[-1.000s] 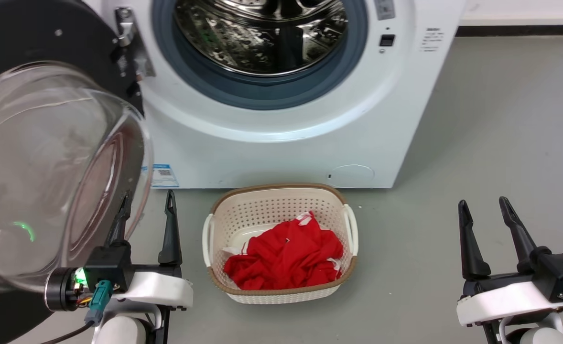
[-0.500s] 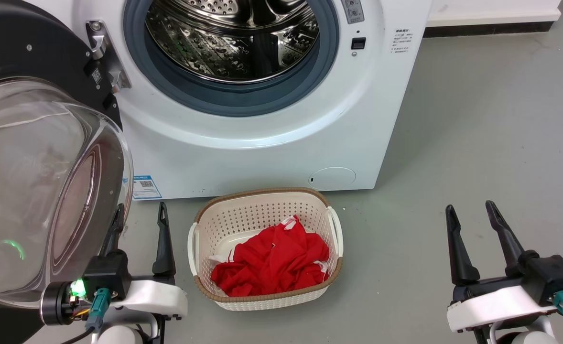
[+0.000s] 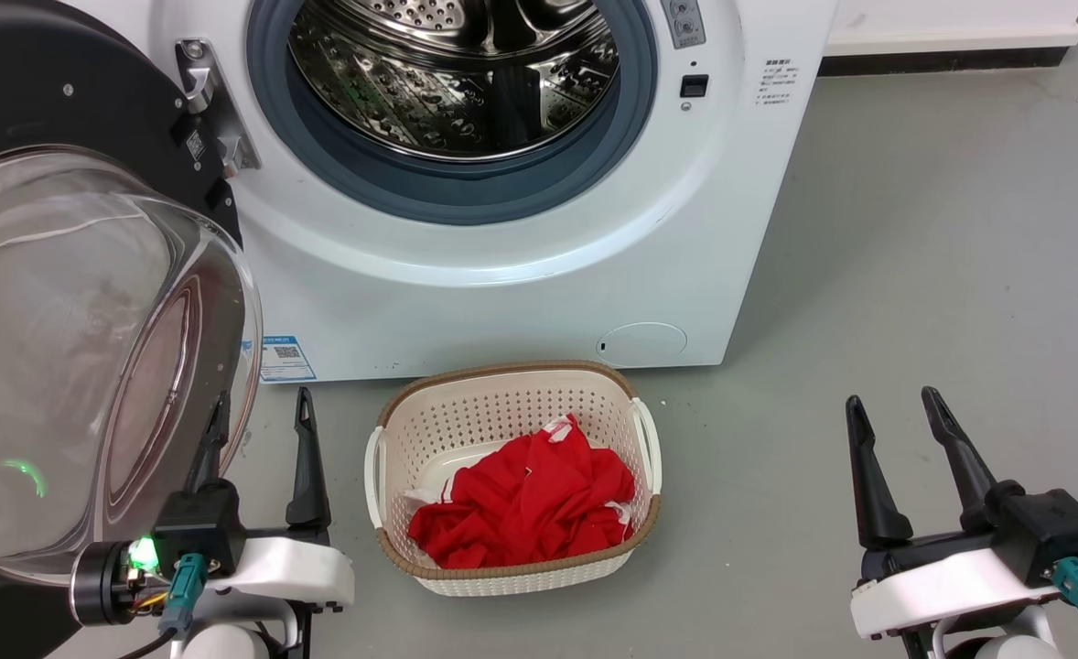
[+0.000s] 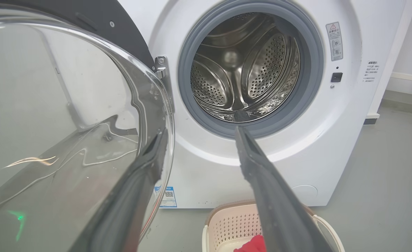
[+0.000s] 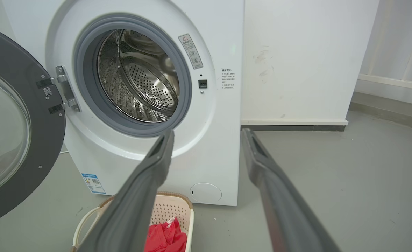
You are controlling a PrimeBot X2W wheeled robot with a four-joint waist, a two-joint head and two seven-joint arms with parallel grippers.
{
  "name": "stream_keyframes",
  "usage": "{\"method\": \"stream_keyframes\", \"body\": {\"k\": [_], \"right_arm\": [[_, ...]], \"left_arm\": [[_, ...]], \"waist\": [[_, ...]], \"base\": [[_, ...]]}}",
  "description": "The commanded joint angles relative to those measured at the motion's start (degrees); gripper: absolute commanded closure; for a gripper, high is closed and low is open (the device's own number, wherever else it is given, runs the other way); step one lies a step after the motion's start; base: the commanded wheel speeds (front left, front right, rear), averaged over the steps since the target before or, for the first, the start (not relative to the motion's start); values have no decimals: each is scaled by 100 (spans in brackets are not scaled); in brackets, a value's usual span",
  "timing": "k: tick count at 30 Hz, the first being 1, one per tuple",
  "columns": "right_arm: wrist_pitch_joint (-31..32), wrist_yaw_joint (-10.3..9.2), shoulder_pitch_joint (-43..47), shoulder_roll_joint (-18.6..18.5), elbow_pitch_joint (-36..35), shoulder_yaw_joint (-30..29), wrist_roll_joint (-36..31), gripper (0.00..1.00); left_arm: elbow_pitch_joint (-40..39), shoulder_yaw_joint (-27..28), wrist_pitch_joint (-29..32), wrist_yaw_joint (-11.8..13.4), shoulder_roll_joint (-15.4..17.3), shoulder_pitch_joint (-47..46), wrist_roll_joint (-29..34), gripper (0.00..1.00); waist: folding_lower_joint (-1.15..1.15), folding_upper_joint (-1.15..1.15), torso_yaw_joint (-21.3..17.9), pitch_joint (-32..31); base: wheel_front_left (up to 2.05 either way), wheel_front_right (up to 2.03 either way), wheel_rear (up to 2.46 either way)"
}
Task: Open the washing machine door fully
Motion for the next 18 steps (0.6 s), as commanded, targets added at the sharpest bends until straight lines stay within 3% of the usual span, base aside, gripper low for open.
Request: {"method": "stream_keyframes", "body": {"k": [1, 18], "right_arm": [[-8, -4, 8, 9, 6, 13, 53, 0], [-20, -4, 60, 9, 34, 7, 84, 0]], "left_arm": [[-26, 15, -14, 35, -23, 77, 25, 0], [-55, 141, -13, -79, -85, 92, -55, 0]], "waist": [[0, 0, -2, 0], [0, 0, 32, -7]], "base": [[0, 0, 0], [0, 0, 0]]}}
